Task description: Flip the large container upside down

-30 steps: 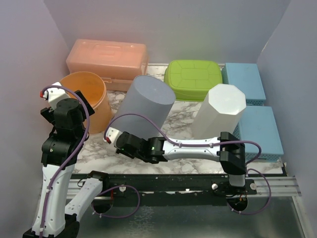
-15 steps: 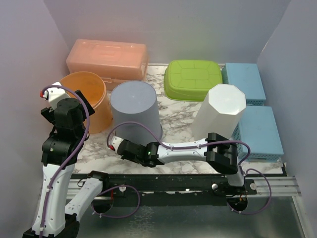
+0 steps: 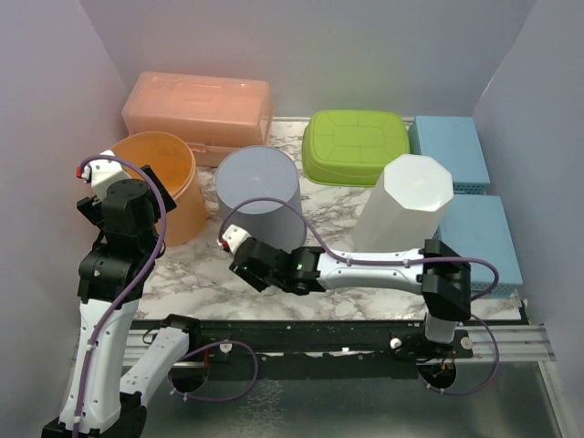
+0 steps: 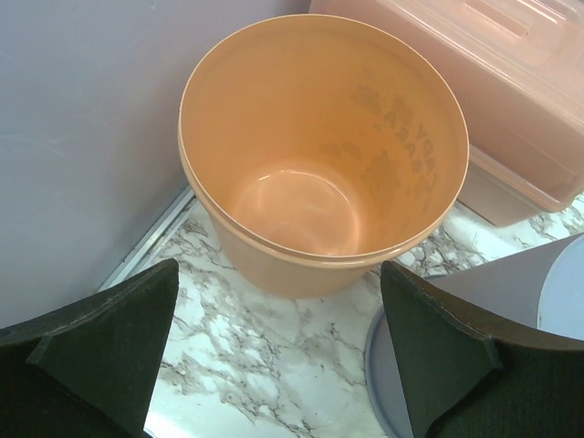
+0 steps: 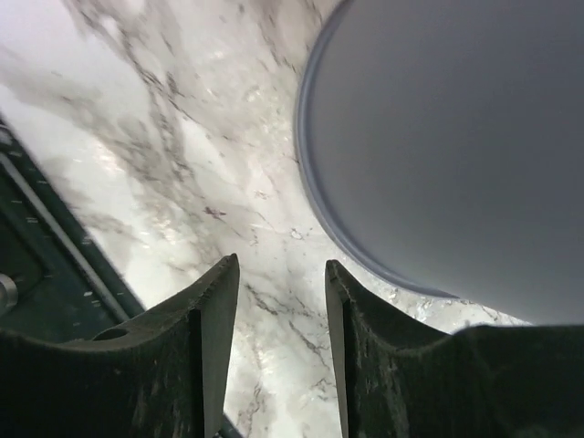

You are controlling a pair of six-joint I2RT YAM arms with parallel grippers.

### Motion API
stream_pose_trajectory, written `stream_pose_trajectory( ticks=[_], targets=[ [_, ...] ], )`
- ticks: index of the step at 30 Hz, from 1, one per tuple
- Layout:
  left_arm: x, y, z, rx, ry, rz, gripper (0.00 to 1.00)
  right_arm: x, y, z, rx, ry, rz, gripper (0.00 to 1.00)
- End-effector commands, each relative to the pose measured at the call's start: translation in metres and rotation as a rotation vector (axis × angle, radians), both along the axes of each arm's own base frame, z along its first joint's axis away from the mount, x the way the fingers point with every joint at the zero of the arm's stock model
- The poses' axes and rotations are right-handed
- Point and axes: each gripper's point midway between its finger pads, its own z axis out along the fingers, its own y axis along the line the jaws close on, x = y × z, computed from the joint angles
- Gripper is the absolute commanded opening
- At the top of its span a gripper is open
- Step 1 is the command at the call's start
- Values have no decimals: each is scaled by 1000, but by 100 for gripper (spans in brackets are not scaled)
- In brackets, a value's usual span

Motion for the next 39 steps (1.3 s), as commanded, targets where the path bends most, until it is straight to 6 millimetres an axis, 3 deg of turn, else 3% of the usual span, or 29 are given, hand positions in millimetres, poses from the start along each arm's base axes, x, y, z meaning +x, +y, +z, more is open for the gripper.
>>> stream_pose_trajectory(
  ticks=[1, 4, 7, 9, 12, 17, 21, 26, 30, 39],
  targets=[
    [-1, -3, -9, -8, 29, -13, 93, -13, 12, 69, 264, 28, 37, 48],
    [0, -4, -11, -16, 29, -18, 93, -15, 26, 81, 358, 15, 73, 51],
    [-1, -6, -11, -23, 34, -27, 94, -6, 38, 85, 353, 33, -4, 53],
    [-2, -7, -12, -20, 36, -36, 95, 15, 41, 83, 343, -33, -99, 60],
    [0, -9, -13, -20, 46, -51, 96, 50, 49, 92, 324, -115, -200, 61],
    [-5, -6, -10, -13, 55, -34, 97, 98, 40, 87, 304, -122, -389, 62],
    [-6, -7, -10, -17, 54, -40, 98, 126, 28, 72, 278, -87, -449, 62],
    [-5, -6, -13, -7, 73, -43, 98, 153, 0, 71, 254, -83, -484, 62],
    [2, -15, -21, -12, 99, -91, 99, 147, -2, 76, 257, -69, -406, 62],
    [20, -44, -47, -21, 210, -265, 99, 89, 10, 80, 439, 198, -269, 62]
  ],
)
